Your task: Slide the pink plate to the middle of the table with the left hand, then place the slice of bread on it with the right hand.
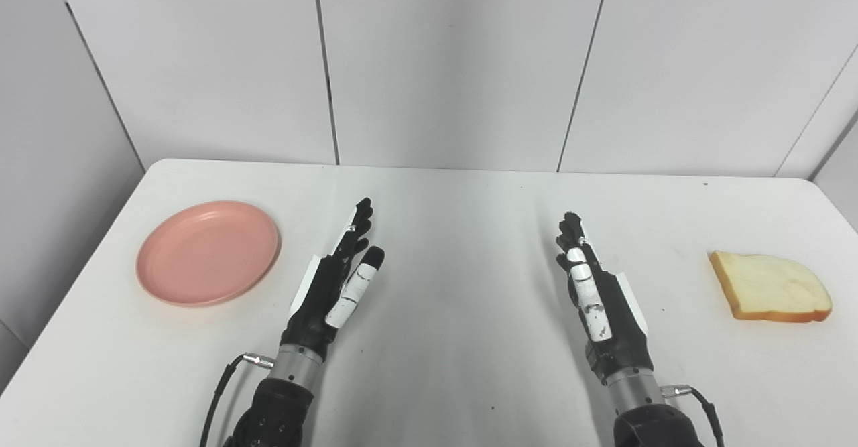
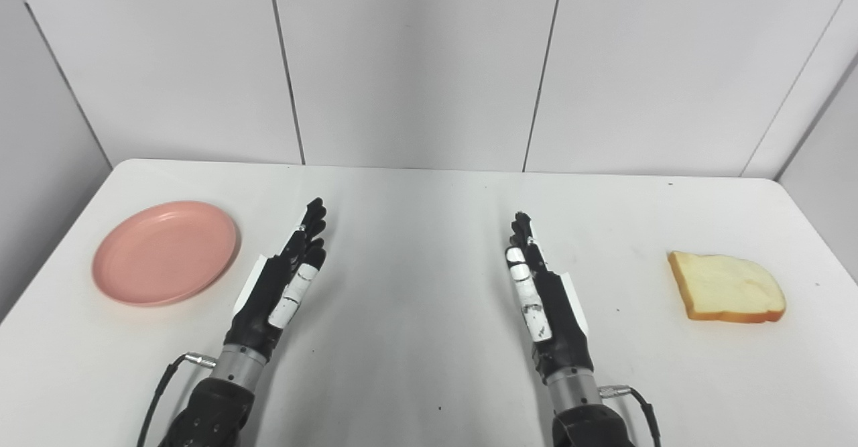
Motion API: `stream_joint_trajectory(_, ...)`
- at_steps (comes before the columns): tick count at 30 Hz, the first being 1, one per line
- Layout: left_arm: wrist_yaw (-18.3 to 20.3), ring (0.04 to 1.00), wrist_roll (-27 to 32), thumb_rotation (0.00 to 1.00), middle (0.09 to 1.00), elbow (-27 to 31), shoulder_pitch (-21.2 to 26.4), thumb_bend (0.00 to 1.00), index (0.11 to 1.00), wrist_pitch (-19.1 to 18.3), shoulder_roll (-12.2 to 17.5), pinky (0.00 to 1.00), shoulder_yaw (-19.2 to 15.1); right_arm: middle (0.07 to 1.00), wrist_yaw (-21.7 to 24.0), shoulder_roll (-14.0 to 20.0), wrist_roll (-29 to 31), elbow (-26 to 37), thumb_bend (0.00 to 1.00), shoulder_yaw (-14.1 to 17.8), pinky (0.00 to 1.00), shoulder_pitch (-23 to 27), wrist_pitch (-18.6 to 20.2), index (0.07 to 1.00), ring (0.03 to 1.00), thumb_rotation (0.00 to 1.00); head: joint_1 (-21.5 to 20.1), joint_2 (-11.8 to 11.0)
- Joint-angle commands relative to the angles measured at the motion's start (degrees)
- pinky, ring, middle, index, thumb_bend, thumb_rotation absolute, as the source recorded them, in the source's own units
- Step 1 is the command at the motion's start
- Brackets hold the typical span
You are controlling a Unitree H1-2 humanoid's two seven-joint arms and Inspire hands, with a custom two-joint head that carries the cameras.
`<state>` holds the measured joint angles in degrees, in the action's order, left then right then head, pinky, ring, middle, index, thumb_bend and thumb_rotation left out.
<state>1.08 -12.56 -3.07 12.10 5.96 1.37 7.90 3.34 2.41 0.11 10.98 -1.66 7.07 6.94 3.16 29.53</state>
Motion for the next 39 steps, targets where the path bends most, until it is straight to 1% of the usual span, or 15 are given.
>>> stream_joint_trajectory(1,-0.06,0.975,-0.23,1.0,0.989,2.5,1.75,0.78,0.981,0.71,0.04,0.94,-0.01,1.0,-0.06,-0.05,0.23,1.41,0.35,0.19,1.0,0.89,-2.87,1.0,1.0,1.0,0.04,0.06)
stream_joint_trajectory(6,-0.01,0.976,-0.3,1.0,0.988,1.8,1.94,0.78,0.982,1.7,0.41,0.94,0.05,1.0,0.03,-0.07,0.53,1.43,0.34,0.28,1.0,0.95,-2.87,1.0,1.0,1.0,0.07,0.02)
stream_joint_trajectory(15,0.13,0.98,-0.22,1.0,0.991,2.51,1.81,0.79,0.985,0.69,0.23,0.94,0.08,1.0,0.14,-0.03,0.9,1.38,0.35,0.32,1.0,0.97,-2.77,1.0,1.0,1.0,0.13,0.0)
stream_joint_trajectory(18,-0.47,0.967,-0.6,1.0,0.98,2.34,1.91,0.76,0.975,1.06,-0.02,0.93,-0.02,1.0,0.19,0.02,0.93,1.52,0.35,0.25,1.0,0.98,-2.56,1.0,1.0,1.0,0.1,0.04)
stream_joint_trajectory(25,-0.37,0.977,0.01,1.0,0.989,1.94,1.9,0.78,0.981,1.5,-0.25,0.94,-0.08,1.0,0.16,-0.02,1.13,1.62,0.34,0.29,1.0,0.98,-2.47,1.0,1.0,1.0,0.74,-0.12)
stream_joint_trajectory(28,-0.34,0.975,-0.99,1.0,0.989,2.0,2.09,0.78,0.982,0.97,-0.22,0.94,0.37,1.0,0.35,0.36,1.56,1.3,0.35,0.57,1.0,1.04,-3.01,1.0,1.0,1.0,2.26,-0.29)
stream_joint_trajectory(31,-0.29,0.974,-3.22,1.0,0.994,1.86,2.41,0.77,0.997,0.34,-0.17,0.93,1.49,1.0,0.71,1.41,1.72,1.25,0.36,1.01,1.0,0.96,-3.11,1.0,1.0,1.0,6.59,-0.89)
stream_joint_trajectory(32,-0.36,0.973,-3.71,1.0,0.993,1.89,2.42,0.77,0.998,0.11,-0.32,0.93,1.69,1.0,0.79,1.66,1.73,1.3,0.36,1.14,1.0,0.94,-2.97,1.0,1.0,1.0,6.59,-0.89)
stream_joint_trajectory(33,-1.17,0.972,-4.73,1.0,0.993,2.04,2.18,0.77,0.998,-0.31,-1.08,0.93,1.89,1.0,1.1,1.94,2.45,1.44,0.36,1.44,1.0,0.87,-2.48,1.0,1.0,1.0,8.45,-1.47)
stream_joint_trajectory(34,-1.78,0.959,-5.46,1.0,0.981,2.1,2.02,0.77,0.986,-0.56,-1.66,0.91,2.02,1.0,1.34,2.15,3.04,1.5,0.36,1.67,1.0,0.82,-2.16,1.0,1.0,1.0,8.72,-1.58)
stream_joint_trajectory(35,-2.74,0.954,-5.72,1.0,0.977,1.34,2.0,0.78,0.982,0.13,-2.59,0.91,2.01,1.0,1.72,2.41,3.85,1.22,0.36,1.97,1.0,0.77,-2.58,1.0,1.0,1.0,10.38,-2.13)
stream_joint_trajectory(36,-3.41,0.941,-5.88,1.0,0.973,0.72,2.02,0.77,0.977,0.68,-3.24,0.9,1.99,1.0,2.0,2.62,4.41,0.96,0.35,2.19,1.0,0.75,-2.96,1.0,1.0,1.0,10.65,-2.2)
stream_joint_trajectory(37,-3.81,0.947,-5.99,1.0,0.979,-0.72,2.45,0.75,0.981,2.02,-3.5,0.91,2.17,1.0,2.35,2.9,5.03,0.52,0.35,2.44,1.0,0.78,-3.52,1.0,1.0,1.0,12.19,-2.6)
stream_joint_trajectory(38,-4.08,0.951,-6.1,1.0,0.982,-1.73,2.77,0.74,0.983,2.98,-3.63,0.91,2.3,1.0,2.59,3.1,5.47,0.23,0.34,2.59,1.0,0.8,-3.86,1.0,1.0,1.0,12.19,-2.6)
stream_joint_trajectory(39,-4.39,0.958,-6.01,1.0,0.985,-2.73,3.14,0.74,0.985,3.54,-4.1,0.91,2.36,1.0,2.82,3.3,5.99,-0.08,0.34,2.85,1.0,0.88,-4.03,1.0,1.0,1.0,13.97,-2.99)
